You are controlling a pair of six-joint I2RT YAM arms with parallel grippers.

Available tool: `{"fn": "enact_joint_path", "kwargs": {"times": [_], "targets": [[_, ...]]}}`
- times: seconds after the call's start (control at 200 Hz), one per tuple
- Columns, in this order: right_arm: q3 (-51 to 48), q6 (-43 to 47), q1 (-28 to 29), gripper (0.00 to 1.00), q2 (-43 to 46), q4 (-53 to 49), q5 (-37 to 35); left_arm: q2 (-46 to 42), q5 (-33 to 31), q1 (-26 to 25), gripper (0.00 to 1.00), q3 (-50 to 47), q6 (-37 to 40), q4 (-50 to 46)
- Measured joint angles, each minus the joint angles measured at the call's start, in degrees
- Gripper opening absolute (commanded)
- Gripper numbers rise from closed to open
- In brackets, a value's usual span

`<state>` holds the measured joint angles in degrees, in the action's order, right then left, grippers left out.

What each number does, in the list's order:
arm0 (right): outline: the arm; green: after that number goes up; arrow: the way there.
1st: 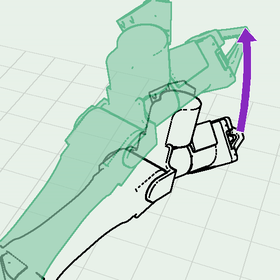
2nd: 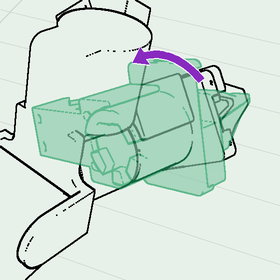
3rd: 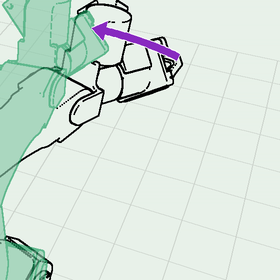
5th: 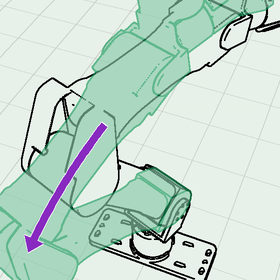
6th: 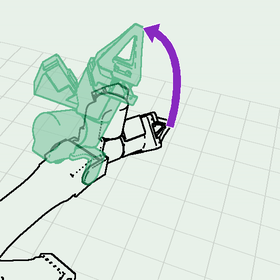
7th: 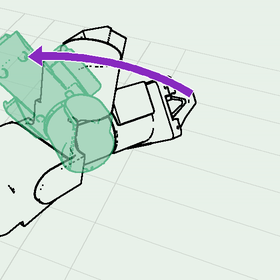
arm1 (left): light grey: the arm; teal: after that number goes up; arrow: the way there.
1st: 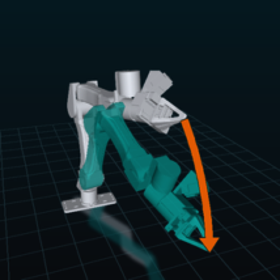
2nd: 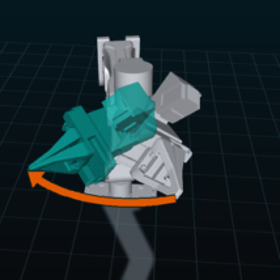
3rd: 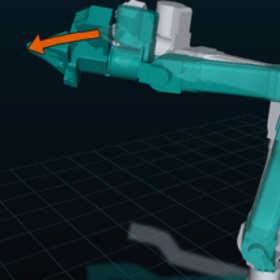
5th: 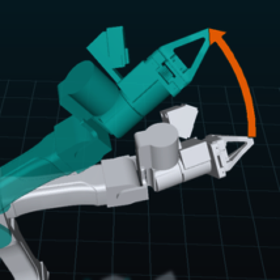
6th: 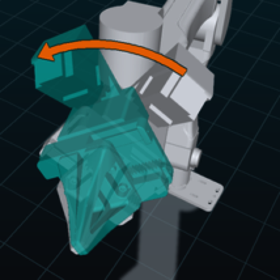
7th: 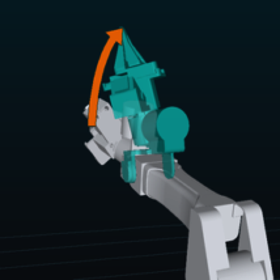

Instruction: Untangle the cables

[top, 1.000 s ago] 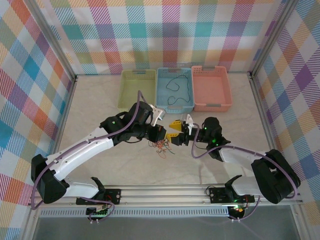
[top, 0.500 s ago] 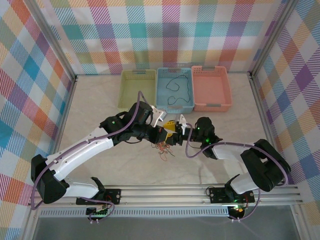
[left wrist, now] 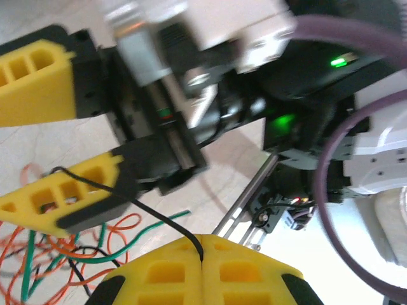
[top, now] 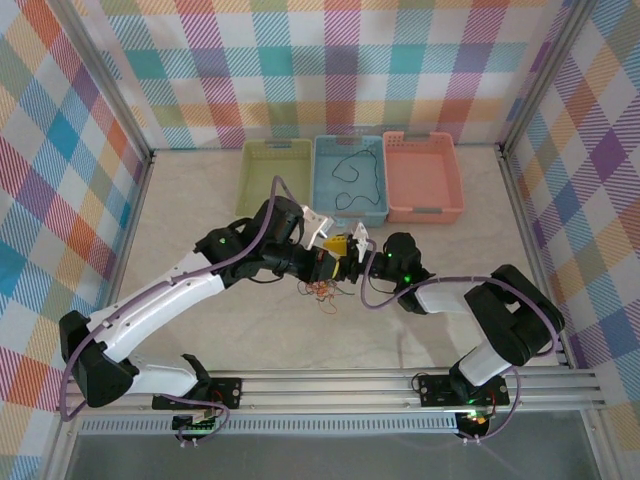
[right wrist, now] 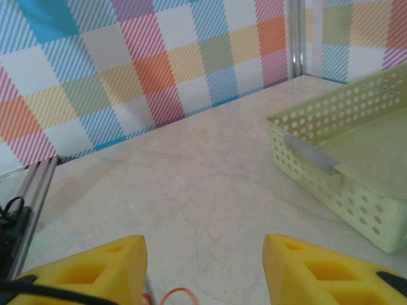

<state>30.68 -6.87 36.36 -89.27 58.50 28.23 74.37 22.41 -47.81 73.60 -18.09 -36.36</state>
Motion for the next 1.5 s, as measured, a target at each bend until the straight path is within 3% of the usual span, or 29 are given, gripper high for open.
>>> {"fn": "enact_joint_path", "kwargs": {"times": [0.625, 1.5], "targets": [[0.44, 0.55, 0.0, 0.6, -0.15, -7.19, -8.57, -6.27, 0.2, 0.0, 0.0, 6.43, 1.27, -3.08], [2.47, 1.99, -0.2, 0.64, 2.6, -24.24, -33.4, -11.45, -8.0, 0.39, 0.0, 16.37, 3.65, -10.12]]}}
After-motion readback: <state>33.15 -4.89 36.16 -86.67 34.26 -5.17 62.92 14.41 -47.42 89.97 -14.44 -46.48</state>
